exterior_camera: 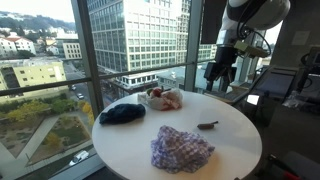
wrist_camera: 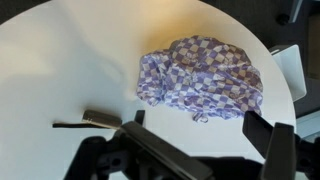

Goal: Use the shirt to touch and pick up the grey object on the table

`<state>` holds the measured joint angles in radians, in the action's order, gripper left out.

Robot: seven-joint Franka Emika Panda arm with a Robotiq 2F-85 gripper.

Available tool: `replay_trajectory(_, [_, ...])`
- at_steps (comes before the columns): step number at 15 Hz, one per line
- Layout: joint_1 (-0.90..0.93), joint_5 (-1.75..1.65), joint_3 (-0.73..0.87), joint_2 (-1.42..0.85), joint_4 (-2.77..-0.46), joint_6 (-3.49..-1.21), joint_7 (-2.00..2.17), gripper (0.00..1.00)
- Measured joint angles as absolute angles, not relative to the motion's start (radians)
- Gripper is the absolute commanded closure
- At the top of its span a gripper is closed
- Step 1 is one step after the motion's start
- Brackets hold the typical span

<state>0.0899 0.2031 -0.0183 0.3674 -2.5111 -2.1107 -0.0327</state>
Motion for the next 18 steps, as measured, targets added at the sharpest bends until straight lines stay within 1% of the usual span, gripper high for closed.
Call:
replay_trajectory(6, [0.188,0.203,-0.151,0.012,-2.376,-2.129,-0.026,0.00])
replay_trajectory(10, [0.211,0.111,-0.187,-0.178,-2.289,-2.129,-0.034,0.00])
replay_trajectory(14, [0.220,-0.022,-0.189,-0.301,-2.205,-2.145,-0.053,0.00])
replay_trajectory(18, [0.232,-0.148,-0.189,-0.365,-2.162,-2.205,-0.058,0.00])
